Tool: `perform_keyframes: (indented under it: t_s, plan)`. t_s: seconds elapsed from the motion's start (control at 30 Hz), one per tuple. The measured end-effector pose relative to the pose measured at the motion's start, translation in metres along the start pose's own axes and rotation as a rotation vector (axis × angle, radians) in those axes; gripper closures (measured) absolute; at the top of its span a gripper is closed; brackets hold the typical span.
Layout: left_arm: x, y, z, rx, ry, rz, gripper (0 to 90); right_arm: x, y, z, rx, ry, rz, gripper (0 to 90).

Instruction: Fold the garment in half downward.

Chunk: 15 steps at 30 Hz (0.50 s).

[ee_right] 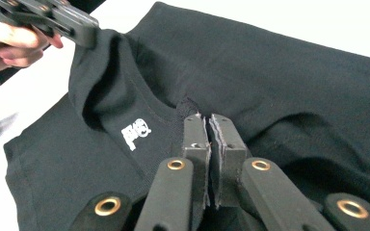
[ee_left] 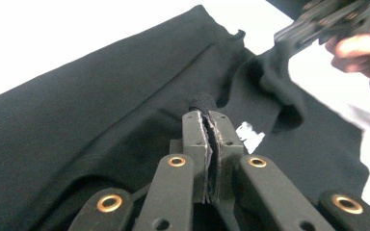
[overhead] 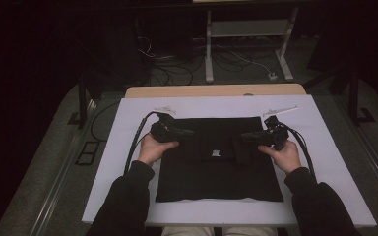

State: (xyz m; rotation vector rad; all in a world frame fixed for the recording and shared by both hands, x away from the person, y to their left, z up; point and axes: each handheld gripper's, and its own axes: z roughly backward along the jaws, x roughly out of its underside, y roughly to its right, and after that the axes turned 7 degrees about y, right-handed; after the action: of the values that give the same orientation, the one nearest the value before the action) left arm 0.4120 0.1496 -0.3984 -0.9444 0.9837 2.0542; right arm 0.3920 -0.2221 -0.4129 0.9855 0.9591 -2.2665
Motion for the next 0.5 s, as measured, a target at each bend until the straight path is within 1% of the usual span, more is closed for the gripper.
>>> perform_keyframes:
  t_s: [0.07, 0.13, 0.27, 0.33, 0.4, 0.5]
  plan:
    - [0.001, 0.005, 0.002, 0.003, -0.002, -0.006, 85.6, 0.002, -0.002, 0.002, -0.001, 0.001, -0.003, 84.8]
    - [0.002, 0.008, 0.006, 0.003, 0.007, -0.004, 85.6, 0.004, -0.004, 0.003, 0.0, -0.001, -0.004, 84.8]
    - [0.006, 0.011, 0.011, 0.0, 0.018, 0.01, 85.6, 0.007, -0.009, 0.009, -0.005, 0.008, 0.0, 84.8]
    - [0.009, 0.013, 0.013, 0.007, 0.038, 0.034, 85.6, 0.008, -0.012, 0.012, -0.006, 0.012, 0.001, 84.8]
    - [0.01, 0.014, 0.015, 0.01, 0.041, 0.041, 85.6, 0.009, -0.014, 0.015, -0.009, 0.014, 0.002, 84.8]
    - [0.012, 0.017, 0.015, 0.009, 0.039, 0.042, 85.6, 0.011, -0.016, 0.018, -0.01, 0.016, 0.006, 84.8]
